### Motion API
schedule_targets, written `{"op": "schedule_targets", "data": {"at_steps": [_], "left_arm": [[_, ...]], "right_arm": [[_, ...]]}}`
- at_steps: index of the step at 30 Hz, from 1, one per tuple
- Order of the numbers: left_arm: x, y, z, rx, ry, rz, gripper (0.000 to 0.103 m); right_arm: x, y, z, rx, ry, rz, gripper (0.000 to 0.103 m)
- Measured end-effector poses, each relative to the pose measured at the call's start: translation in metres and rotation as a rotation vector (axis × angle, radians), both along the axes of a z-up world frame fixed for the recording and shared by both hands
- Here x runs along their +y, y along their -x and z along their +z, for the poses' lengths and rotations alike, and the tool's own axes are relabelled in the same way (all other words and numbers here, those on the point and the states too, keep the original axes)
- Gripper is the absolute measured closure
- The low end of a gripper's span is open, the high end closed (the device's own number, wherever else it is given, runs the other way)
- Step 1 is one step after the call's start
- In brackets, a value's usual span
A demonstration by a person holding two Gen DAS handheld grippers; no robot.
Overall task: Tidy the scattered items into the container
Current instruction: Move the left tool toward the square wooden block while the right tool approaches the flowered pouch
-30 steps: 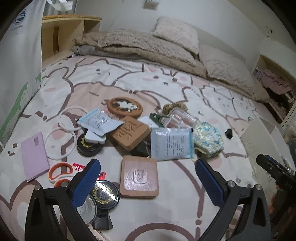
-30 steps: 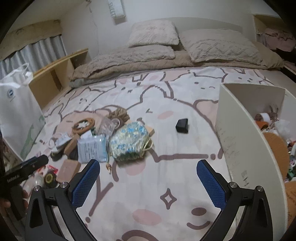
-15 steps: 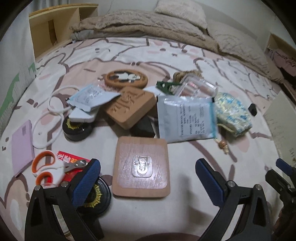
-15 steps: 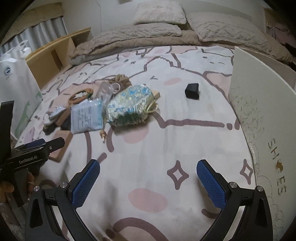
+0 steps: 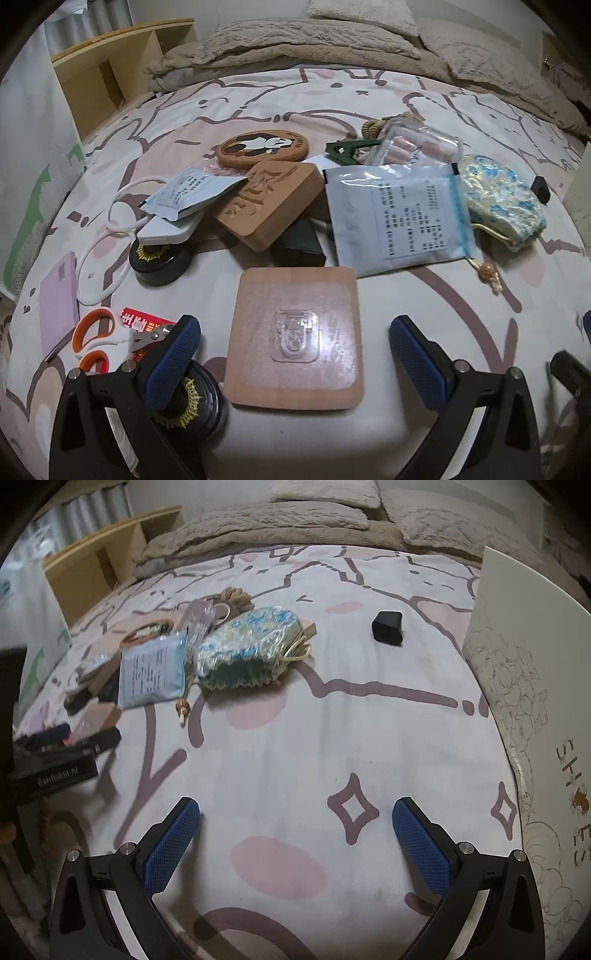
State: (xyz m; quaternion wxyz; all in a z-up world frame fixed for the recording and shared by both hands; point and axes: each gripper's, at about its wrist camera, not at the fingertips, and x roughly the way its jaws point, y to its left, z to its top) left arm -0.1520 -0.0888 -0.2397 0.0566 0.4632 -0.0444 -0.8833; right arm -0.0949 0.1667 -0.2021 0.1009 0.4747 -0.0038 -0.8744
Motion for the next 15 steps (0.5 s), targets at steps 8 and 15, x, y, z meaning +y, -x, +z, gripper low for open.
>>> {"op": "schedule_targets", "data": {"at_steps": [8, 15], "left_arm": [[-0.023, 0.003, -0.001, -0.001, -0.076, 0.087, 0.000], [-0.018, 0.002, -0.003, 0.003, -0.049, 0.104, 0.000]], "right_arm": [[-0.006, 0.001, -0.005, 0.006, -0.053, 0.003, 0.000], [-0.006, 0.001, -0.007, 0.014, -0.057, 0.004, 0.000]]}}
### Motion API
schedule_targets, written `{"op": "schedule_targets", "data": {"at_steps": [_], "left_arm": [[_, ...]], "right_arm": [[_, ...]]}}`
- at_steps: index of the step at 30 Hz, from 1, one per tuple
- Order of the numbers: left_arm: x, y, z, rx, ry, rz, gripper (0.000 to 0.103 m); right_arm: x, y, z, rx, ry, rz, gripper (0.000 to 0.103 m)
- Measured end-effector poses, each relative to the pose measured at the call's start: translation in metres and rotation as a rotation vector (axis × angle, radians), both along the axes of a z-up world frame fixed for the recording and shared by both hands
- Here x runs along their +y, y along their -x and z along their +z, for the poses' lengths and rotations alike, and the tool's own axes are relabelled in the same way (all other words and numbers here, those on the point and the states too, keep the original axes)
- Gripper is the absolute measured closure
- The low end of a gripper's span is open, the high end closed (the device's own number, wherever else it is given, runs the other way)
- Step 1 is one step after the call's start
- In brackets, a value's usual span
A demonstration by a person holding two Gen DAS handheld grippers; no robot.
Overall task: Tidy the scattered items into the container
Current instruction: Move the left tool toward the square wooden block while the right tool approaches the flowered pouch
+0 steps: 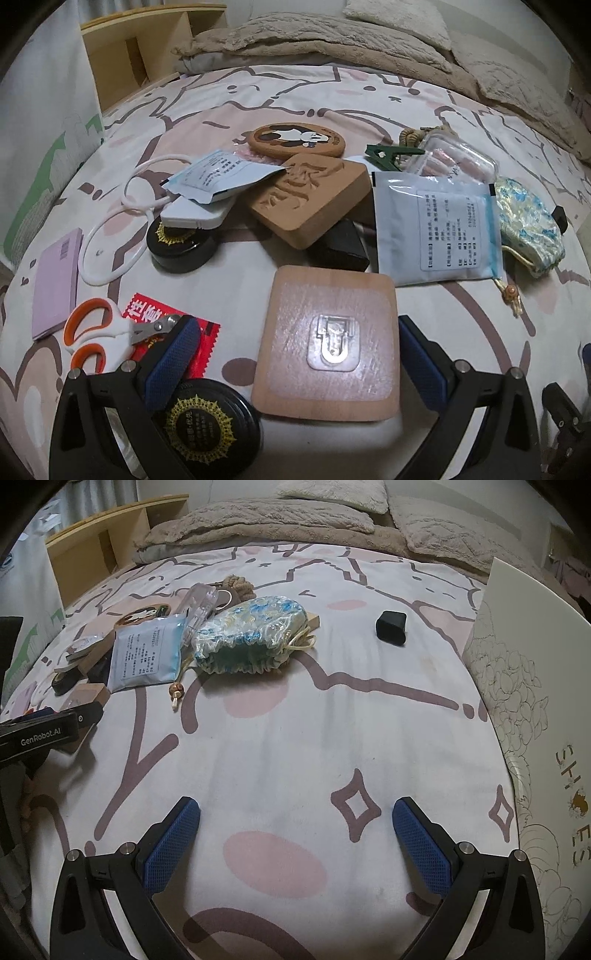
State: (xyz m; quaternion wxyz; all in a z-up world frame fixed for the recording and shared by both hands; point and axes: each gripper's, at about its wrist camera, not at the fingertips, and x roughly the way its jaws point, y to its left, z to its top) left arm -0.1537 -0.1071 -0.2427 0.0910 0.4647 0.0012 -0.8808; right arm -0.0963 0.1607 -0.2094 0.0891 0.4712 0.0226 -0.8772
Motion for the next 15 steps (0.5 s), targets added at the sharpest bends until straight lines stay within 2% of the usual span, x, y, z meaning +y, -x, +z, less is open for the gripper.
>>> {"op": "schedule_targets", "data": {"at_steps": [3, 5, 7, 10, 15], "left_arm": [[0.002, -0.001, 0.000, 0.001, 0.000, -0.001, 0.001], [0.005, -0.003, 0.000, 0.002, -0.003, -0.013, 0.005], [0.010, -0.005, 0.001, 0.010, -0.020, -0.032, 0.023], [0.015, -0.009, 0.004, 0.013, -0.045, -0.045, 0.037], [0.024, -0.016, 0.007, -0.012, -0.052, -0.104, 0.039]], "right_arm": [[0.000, 0.000, 0.000, 0.007, 0.005, -0.001, 0.000], [-0.001, 0.000, 0.000, 0.012, -0.007, -0.002, 0.000], [-0.002, 0.002, 0.001, 0.015, -0.011, -0.005, 0.000], [-0.003, 0.006, 0.001, 0.015, -0.009, -0.007, 0.000], [-0.004, 0.010, 0.001, 0.016, -0.004, 0.001, 0.000]]}}
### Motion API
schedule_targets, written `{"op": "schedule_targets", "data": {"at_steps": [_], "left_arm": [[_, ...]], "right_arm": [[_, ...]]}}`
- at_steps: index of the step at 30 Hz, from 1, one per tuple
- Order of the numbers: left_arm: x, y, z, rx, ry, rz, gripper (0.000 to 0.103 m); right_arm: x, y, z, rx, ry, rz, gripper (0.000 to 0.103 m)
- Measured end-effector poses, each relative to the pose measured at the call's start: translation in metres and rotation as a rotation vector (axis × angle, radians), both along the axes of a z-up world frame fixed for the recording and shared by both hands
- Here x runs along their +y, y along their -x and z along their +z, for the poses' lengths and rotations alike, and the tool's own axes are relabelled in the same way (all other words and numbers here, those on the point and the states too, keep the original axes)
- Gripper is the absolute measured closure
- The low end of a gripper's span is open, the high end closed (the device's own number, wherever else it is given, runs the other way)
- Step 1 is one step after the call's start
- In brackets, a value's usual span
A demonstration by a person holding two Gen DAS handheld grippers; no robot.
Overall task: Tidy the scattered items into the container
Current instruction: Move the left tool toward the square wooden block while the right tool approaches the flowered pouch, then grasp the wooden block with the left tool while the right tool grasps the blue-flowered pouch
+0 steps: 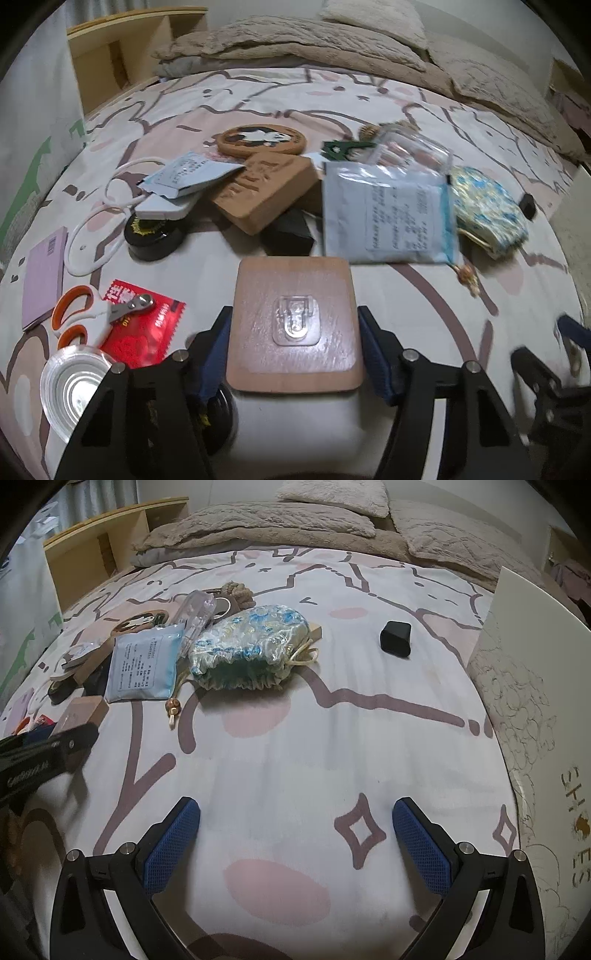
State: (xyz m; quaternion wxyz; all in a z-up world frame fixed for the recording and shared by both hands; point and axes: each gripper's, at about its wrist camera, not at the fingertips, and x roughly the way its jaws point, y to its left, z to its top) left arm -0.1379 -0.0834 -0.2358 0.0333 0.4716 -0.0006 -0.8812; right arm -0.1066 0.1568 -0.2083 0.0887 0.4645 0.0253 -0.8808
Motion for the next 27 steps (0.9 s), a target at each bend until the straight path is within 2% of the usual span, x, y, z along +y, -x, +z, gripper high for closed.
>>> {"op": "schedule_targets", "data": {"at_steps": [4, 9, 14, 19, 22, 27], "left_arm": [[0.010, -0.012, 0.002, -0.034, -0.003, -0.120, 0.039], [0.023, -0.027, 0.003, -0.048, 0.001, -0.193, 0.039], [0.040, -0.050, 0.003, -0.051, 0.016, -0.311, 0.039], [0.047, -0.053, 0.002, -0.065, -0.030, -0.352, 0.039], [0.052, -0.055, 0.002, -0.064, -0.031, -0.372, 0.039], [0.049, -0.051, 0.002, -0.082, -0.081, -0.368, 0.039]], "right_arm": [[0.002, 0.001, 0.000, 0.001, 0.015, 0.004, 0.000], [-0.001, 0.004, 0.002, 0.003, 0.008, 0.018, 0.000], [-0.006, 0.014, 0.007, 0.013, 0.000, 0.044, 0.000], [-0.014, 0.034, 0.021, 0.067, -0.064, 0.045, 0.001], [-0.027, 0.047, 0.029, 0.090, -0.097, 0.074, 0.001], [-0.057, 0.070, 0.025, 0.071, -0.210, 0.125, 0.001]]}}
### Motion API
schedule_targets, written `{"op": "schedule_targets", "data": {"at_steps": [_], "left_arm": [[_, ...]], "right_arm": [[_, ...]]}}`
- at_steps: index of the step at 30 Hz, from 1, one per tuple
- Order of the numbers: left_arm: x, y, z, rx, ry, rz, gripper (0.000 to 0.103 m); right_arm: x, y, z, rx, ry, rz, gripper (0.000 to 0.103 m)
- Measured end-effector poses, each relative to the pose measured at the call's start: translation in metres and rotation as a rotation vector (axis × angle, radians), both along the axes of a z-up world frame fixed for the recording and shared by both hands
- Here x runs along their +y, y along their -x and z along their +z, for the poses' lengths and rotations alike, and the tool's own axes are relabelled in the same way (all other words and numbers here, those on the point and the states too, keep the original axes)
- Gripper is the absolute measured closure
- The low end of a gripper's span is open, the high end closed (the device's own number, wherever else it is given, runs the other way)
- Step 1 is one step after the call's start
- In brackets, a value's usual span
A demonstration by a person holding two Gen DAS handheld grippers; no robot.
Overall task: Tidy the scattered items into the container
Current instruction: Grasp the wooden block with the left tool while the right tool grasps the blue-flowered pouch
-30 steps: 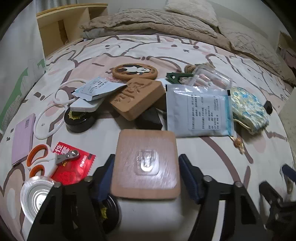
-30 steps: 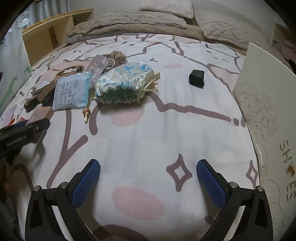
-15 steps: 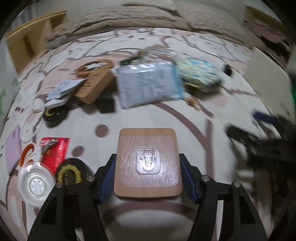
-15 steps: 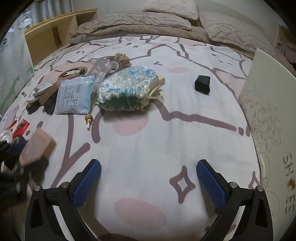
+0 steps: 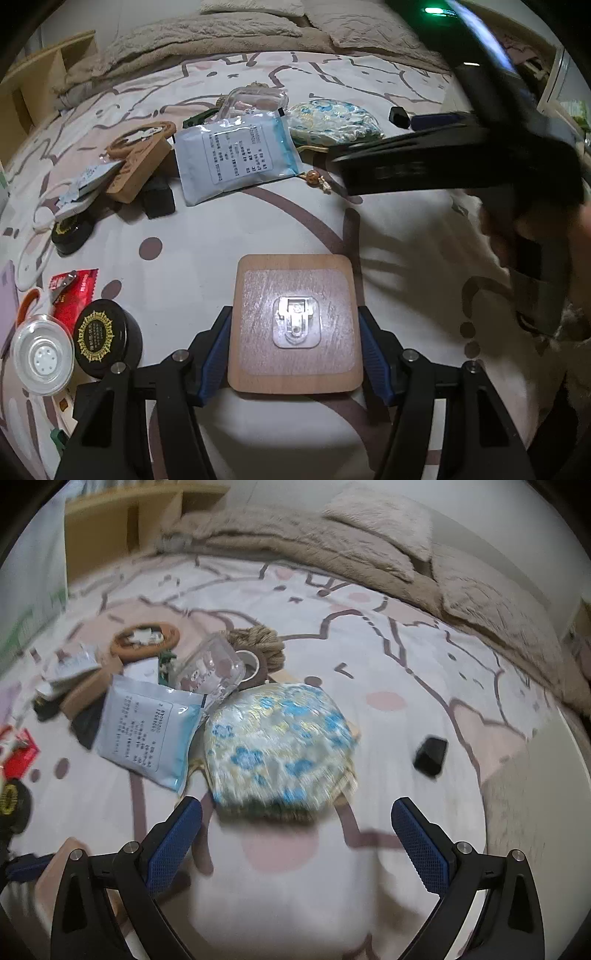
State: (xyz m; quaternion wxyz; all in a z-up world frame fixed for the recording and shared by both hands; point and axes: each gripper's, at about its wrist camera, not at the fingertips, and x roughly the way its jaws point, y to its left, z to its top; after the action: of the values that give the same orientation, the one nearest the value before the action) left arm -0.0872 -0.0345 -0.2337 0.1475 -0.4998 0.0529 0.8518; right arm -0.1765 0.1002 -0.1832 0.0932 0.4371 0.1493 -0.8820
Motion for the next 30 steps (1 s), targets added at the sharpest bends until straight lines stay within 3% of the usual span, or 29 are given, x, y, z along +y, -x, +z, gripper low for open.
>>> {"op": "schedule_targets", "data": {"at_steps": [4, 8, 10, 15, 20, 30], "left_arm": [[-0.003, 0.002, 0.001, -0.011, -0.027, 0.004, 0.039], [-0.003, 0.004, 0.000, -0.012, -0.038, 0.009, 0.039], [-0.003, 0.003, 0.001, -0.013, -0.044, 0.013, 0.039], [-0.005, 0.005, 0.001, -0.017, -0.060, 0.020, 0.039], [-0.004, 0.006, 0.001, -0.019, -0.063, 0.025, 0.039], [-0.014, 0.010, 0.003, -0.022, -0.106, 0.061, 0.039]], "right_arm": [[-0.014, 0.020, -0.006, -0.024, -0.056, 0.009, 0.001], [-0.016, 0.035, -0.014, -0.083, -0.011, 0.014, 0.001], [-0.013, 0.040, -0.015, -0.107, 0.043, 0.011, 0.017], [-0.012, 0.036, -0.014, -0.064, 0.015, 0.013, 0.033], [-0.013, 0.023, -0.012, -0.009, -0.037, 0.042, 0.035], [0.007, -0.016, 0.008, 0.032, 0.075, 0.046, 0.035]]}}
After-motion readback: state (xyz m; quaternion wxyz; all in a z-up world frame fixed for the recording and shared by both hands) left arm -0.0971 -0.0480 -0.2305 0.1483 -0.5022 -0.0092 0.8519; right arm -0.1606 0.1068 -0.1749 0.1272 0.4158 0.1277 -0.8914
